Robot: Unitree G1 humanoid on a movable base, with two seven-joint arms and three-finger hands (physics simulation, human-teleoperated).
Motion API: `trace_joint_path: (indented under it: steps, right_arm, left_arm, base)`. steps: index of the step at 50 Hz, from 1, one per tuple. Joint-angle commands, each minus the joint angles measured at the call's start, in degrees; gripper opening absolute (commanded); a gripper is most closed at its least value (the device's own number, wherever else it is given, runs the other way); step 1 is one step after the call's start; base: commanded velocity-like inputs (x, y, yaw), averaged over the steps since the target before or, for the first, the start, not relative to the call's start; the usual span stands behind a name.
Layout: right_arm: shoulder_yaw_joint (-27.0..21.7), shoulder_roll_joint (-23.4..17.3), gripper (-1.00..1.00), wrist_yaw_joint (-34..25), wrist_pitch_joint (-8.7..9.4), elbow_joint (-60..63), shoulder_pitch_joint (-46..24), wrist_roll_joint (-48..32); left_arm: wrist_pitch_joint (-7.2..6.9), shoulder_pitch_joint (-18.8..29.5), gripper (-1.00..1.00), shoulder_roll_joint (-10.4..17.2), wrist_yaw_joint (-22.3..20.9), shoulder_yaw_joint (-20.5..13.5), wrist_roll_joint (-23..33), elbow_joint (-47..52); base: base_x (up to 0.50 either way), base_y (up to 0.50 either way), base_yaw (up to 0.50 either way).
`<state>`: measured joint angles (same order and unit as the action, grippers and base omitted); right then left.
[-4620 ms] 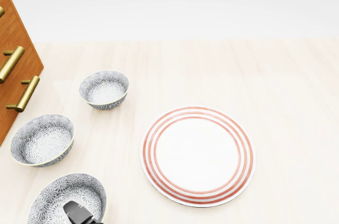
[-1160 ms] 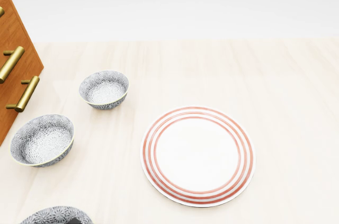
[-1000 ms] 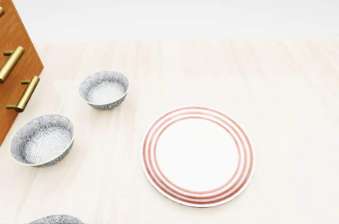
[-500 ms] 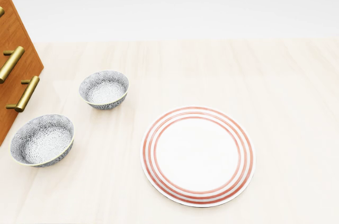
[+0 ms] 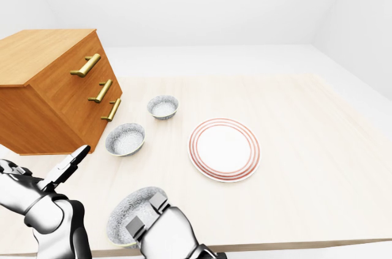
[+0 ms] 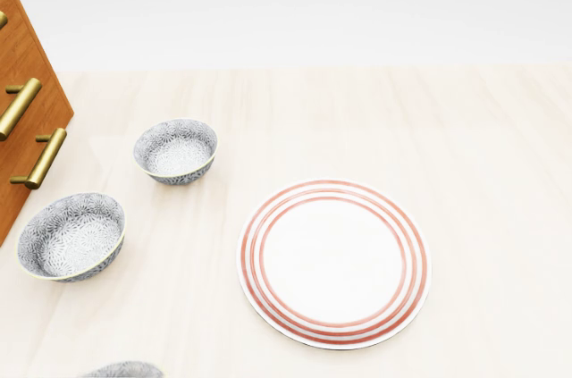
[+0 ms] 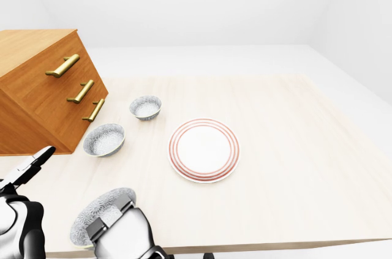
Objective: Put the bowl at the front on the plate.
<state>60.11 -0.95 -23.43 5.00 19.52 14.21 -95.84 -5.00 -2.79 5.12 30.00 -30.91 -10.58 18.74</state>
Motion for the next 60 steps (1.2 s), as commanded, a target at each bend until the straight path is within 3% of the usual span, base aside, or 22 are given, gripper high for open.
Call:
trace_joint_path:
  steps: [1, 15, 37, 50, 60]
  right_arm:
    - [-1.1, -2.7, -1.00, 2.0, 0.00, 6.1, 1.3, 3.1]
    - [-4.7, -8.2, -1.00, 11.3, 0.00, 9.1, 4.5, 12.5]
    - [-7.7, -15.1, -1.00, 19.2, 0.00, 15.8, 10.2, 15.0]
    - [-11.3, -16.5, -1.00, 16.3, 0.00, 22.5, 11.8, 14.2]
    - [-11.8, -23.4, -1.00, 30.0, 0.00, 27.5, 19.3, 19.8]
  left_arm:
    - [0.00, 0.0, 1.00, 0.0, 0.0, 0.1, -0.1, -0.5]
    - [0.00, -0.2, 1.00, -0.1, 0.0, 0.0, 0.2, 0.4]
    - [0.00, -0.1, 1.00, 0.0, 0.0, 0.0, 0.2, 0.1]
    - [0.00, -0.2, 1.00, 0.0, 0.0, 0.1, 0.2, 0.2]
    - [0.00, -0.3, 1.00, -0.1, 0.0, 0.1, 0.5, 0.3]
  base:
    - [0.00, 0.00, 0.00]
    - [0.00, 0.00, 0.00]
    - [0.00, 0.00, 0.00]
    - [0.00, 0.00, 0.00]
    - [0.00, 0.00, 0.00]
